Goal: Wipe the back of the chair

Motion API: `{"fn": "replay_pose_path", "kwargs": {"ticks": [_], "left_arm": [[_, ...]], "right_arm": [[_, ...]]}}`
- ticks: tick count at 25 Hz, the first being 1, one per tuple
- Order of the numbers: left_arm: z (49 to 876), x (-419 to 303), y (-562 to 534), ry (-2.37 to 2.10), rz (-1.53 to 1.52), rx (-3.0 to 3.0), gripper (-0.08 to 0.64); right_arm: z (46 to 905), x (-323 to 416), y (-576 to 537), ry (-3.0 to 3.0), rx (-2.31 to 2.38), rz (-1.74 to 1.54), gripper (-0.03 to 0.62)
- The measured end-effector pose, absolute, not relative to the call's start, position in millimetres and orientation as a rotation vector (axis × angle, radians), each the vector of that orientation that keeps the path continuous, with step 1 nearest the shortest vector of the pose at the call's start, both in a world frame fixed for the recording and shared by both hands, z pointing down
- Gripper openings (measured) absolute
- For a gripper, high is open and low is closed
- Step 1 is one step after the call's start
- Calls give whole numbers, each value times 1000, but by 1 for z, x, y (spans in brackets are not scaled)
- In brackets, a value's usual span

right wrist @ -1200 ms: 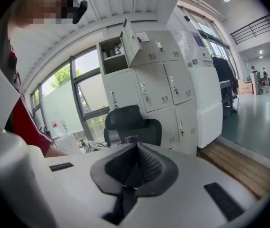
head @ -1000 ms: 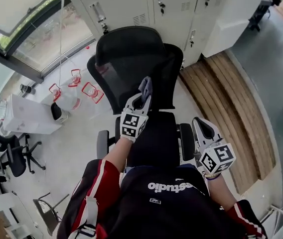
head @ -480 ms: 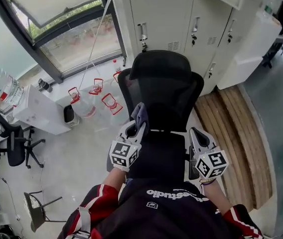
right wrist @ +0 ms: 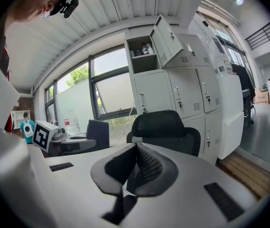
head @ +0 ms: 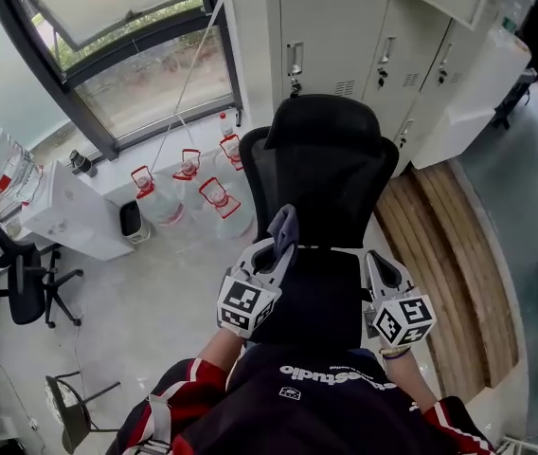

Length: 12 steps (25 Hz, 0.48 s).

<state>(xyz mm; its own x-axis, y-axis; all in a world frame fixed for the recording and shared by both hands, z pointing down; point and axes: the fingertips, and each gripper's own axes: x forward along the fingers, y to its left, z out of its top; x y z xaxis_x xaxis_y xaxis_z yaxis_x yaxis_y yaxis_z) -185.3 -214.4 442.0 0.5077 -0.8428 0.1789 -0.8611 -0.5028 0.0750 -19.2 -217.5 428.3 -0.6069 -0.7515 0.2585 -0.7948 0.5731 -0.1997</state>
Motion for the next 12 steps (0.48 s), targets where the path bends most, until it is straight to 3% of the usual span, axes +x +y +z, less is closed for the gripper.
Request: {"fn": "replay_pose_path", "kwargs": {"ticks": [12], "left_arm": [[420, -153, -116, -1543, 107, 2580, 61]], "right_arm": [[408, 12, -118, -2725, 1246, 390, 15]]}}
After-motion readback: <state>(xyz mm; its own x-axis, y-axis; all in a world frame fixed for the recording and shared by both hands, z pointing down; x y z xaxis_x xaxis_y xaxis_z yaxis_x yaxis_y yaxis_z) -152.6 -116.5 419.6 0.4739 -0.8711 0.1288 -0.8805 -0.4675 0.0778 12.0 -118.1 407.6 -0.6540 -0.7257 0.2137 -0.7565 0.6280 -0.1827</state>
